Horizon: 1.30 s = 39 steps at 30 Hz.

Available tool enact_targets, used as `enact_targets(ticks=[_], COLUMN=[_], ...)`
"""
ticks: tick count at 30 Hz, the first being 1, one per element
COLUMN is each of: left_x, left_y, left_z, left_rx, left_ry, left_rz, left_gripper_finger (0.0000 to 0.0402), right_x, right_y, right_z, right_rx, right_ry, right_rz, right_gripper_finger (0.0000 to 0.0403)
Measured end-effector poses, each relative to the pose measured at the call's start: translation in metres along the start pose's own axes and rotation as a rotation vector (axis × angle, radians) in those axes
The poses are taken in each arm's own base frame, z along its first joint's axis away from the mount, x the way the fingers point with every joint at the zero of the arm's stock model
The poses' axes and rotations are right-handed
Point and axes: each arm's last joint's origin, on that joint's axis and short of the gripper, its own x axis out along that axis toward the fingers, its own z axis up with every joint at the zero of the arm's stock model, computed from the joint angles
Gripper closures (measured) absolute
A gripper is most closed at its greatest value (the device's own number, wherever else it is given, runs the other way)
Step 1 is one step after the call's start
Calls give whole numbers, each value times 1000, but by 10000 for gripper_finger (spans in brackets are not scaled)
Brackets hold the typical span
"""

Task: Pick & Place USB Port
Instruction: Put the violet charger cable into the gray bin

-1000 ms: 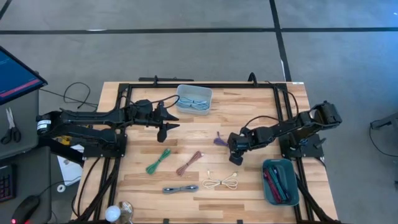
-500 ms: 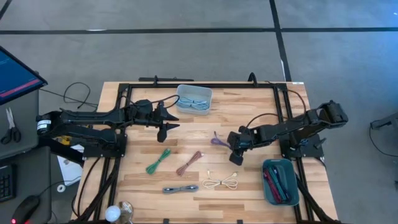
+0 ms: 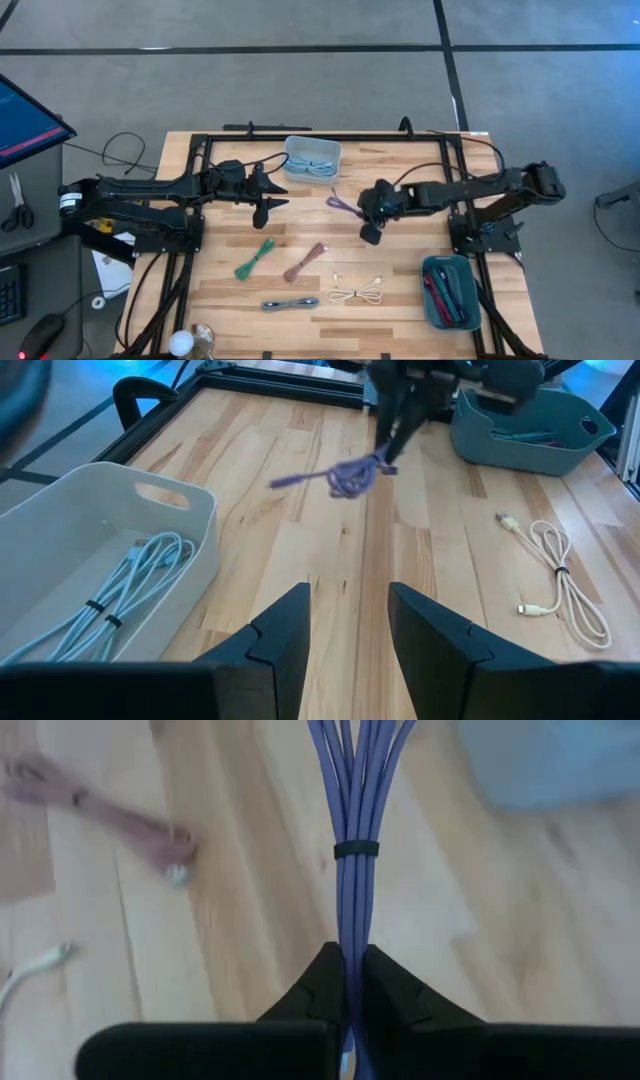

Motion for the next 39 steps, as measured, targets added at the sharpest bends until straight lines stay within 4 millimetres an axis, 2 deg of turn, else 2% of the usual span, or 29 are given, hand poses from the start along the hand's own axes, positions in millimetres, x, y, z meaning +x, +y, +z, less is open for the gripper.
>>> enact_targets(ticks=[4, 8, 12, 18, 22, 29, 36, 39], left_x=[0, 0, 0, 0, 0, 0, 0, 0], left_y=[0, 0, 0, 0, 0, 0, 0, 0], left_z=[0, 0, 0, -1, -1, -2, -2, -2], left_rx=[0, 1, 2, -1, -2, -2, -1, -1], left_ry=[0, 0, 0, 13, 17, 22, 22, 22], left_rz=[0, 0, -1, 0, -2, -1, 0, 1], left_gripper_finger=[266, 266, 266, 266, 266, 266, 266, 266], right_x=[-4, 0, 5, 24, 43, 81, 114, 121], right_y=[-12, -25, -38, -55, -68, -91, -109, -113], right_z=[20, 37, 61, 100, 116, 129, 131, 128], right_rx=[-26, -33, -67, -94, -101, -92, -75, -69], right_ry=[-51, -58, -94, -122, -110, -68, -22, 0], right_rz=[-23, -59, -81, -110, -134, -156, -179, -183], right_gripper_finger=[392, 392, 392, 391, 391, 391, 391, 391])
